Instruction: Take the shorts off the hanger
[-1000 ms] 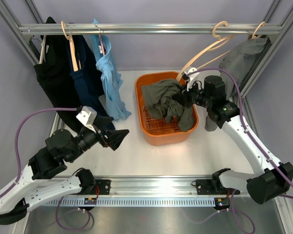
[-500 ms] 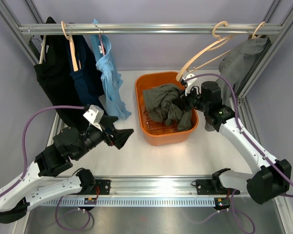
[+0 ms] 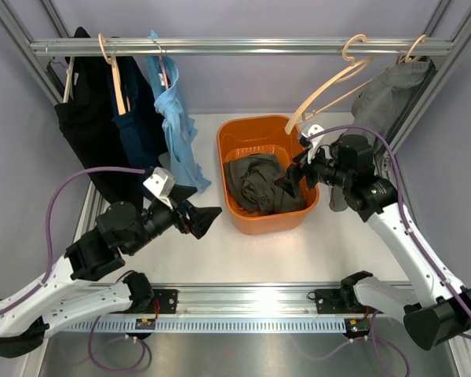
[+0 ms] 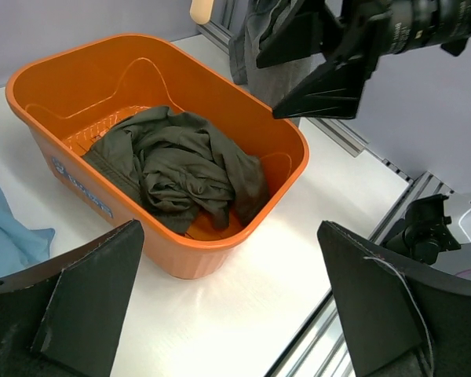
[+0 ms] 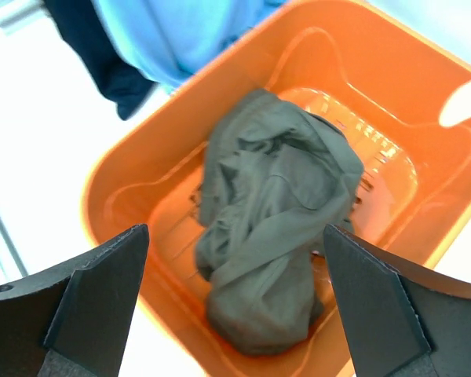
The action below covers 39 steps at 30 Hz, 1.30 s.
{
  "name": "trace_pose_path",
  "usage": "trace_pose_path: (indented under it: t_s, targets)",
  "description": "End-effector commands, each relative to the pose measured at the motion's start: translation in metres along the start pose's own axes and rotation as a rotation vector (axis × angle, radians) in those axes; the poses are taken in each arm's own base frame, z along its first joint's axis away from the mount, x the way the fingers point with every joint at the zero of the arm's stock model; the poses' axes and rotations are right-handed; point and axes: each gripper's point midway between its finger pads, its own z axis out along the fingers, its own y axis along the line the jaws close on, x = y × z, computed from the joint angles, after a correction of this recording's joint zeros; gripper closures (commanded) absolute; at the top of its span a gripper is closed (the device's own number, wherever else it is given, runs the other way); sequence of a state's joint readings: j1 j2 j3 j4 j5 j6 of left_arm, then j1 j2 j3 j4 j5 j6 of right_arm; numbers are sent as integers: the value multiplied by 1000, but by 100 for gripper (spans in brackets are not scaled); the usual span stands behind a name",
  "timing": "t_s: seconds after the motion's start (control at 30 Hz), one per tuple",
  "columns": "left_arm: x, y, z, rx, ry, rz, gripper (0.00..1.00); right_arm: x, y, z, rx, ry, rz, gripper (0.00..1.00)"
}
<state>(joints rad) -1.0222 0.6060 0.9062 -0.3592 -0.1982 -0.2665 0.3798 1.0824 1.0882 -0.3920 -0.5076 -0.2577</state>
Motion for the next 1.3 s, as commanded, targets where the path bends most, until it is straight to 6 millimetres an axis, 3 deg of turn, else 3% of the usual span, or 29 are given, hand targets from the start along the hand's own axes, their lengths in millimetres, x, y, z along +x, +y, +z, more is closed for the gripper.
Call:
trace_pose_path:
  t_s: [0.0,0.13,0.27,0.43,0.73,0.97,1.27]
  targets:
    - [-13,-11,8,44,-46,-16,1,-26,18,-21,-70,-52,0,0]
    - [-11,-12,12,45,-37,-14,1,-40,24,-36,-90,-78,48,0]
    - [-6,-14,17,54,-33,-28,1,-69,26,-51,-115,-148,176,1]
    - [-1,-17,23,59,-18,-48,1,-87,27,-53,-147,-173,275,1]
    - [14,1,31,-55,33,-87,1,-79,-1,-59,49,-98,342,1]
    - [9,32,35,-241,-22,-113,1,-60,-57,-103,503,-113,307,1]
    - [11,31,38,-234,-24,-101,1,-40,-78,-130,710,-109,331,0]
